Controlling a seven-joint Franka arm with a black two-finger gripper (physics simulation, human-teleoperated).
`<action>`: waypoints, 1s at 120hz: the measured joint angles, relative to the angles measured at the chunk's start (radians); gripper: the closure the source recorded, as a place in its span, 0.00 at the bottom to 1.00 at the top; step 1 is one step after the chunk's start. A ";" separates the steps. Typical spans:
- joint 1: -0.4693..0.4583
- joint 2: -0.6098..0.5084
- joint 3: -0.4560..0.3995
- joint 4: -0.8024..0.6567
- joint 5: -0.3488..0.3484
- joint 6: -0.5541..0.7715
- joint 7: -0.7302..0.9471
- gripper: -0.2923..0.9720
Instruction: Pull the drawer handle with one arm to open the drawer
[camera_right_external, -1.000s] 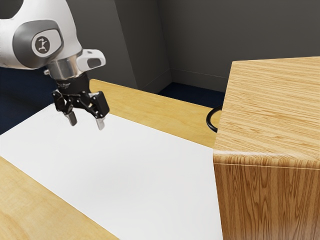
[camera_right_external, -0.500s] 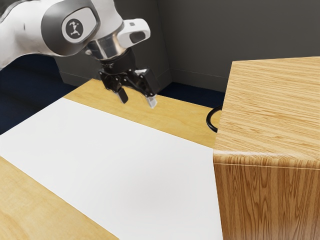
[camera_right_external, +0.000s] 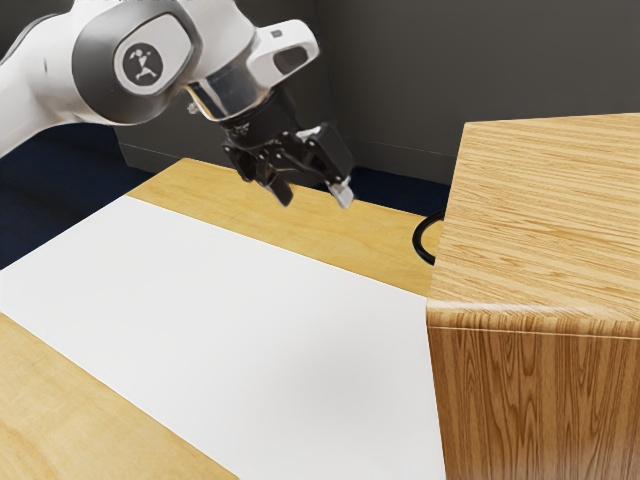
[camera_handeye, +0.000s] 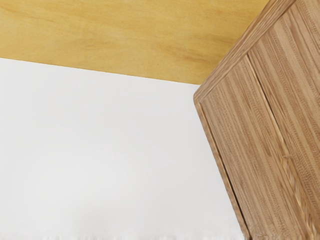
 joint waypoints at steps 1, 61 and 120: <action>-0.002 -0.005 0.000 -0.008 -0.003 0.005 -0.001 0.23; -0.065 -0.026 0.002 -0.133 -0.132 0.214 -0.039 0.23; -0.085 -0.061 0.000 -0.210 -0.189 0.284 -0.057 0.23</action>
